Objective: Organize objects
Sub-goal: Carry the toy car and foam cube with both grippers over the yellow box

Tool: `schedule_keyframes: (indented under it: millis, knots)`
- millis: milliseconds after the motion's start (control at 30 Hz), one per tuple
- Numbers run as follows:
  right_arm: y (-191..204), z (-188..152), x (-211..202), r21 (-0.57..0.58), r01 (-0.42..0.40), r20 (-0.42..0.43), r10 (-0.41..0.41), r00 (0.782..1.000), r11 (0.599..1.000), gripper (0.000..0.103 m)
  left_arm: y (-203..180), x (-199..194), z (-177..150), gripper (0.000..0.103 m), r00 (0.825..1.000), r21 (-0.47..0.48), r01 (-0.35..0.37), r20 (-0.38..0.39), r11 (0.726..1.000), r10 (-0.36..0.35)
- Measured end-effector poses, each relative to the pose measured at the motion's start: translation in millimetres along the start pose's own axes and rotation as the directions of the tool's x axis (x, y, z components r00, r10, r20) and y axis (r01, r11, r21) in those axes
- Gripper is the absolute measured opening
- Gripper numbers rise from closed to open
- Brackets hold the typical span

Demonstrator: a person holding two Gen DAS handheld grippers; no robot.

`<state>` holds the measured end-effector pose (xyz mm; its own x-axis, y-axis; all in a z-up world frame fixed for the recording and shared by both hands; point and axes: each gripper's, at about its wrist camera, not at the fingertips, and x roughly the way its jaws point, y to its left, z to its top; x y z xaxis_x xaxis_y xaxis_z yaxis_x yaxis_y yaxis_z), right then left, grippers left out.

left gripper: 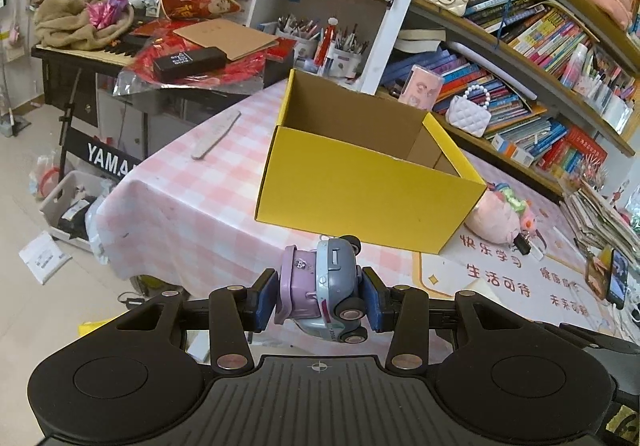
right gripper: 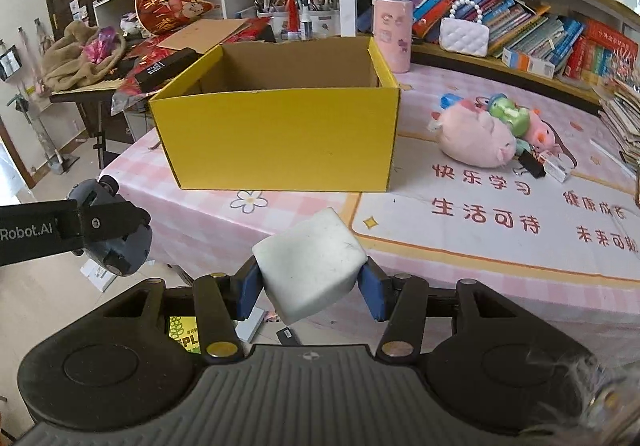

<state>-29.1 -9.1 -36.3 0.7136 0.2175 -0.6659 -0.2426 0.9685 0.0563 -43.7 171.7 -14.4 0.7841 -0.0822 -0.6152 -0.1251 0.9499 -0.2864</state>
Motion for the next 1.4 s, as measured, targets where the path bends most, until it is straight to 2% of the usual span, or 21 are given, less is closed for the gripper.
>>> schedule_keyframes:
  millis: [467,667,900,1100,1233,1400]
  knots:
    - [6.8,1.8,0.4,-0.020,-0.002,0.008,0.002,1.000,1.000,0.049,-1.6,0.2,2.4,0.043,1.000,0.037,0.002,0.007,0.999,-0.002]
    - [8.0,12.3,0.9,-0.058,-0.014,0.049,0.017,0.999,0.998,0.049,-11.7,-2.0,21.6,0.043,0.998,0.086,-0.003,0.070,0.996,-0.003]
    - [-7.7,61.2,4.6,-0.057,0.008,0.189,0.003,0.982,0.998,0.049,-38.9,8.9,69.3,0.043,0.982,0.162,0.030,0.181,0.986,-0.060]
    - [-25.6,120.9,29.5,-0.054,0.013,0.261,0.002,0.965,0.998,0.049,-59.0,45.7,111.2,0.043,0.971,0.169,0.021,0.231,0.985,-0.060]
    - [-32.9,150.6,61.3,-0.108,-0.005,0.246,0.031,0.969,0.994,0.049,-63.0,79.9,122.6,0.043,0.977,0.147,-0.019,0.215,0.989,-0.013]
    - [-33.4,170.1,109.7,-0.209,-0.049,0.163,0.084,0.983,0.977,0.049,-61.0,125.3,127.3,0.043,0.987,0.116,-0.087,0.145,0.989,0.070]
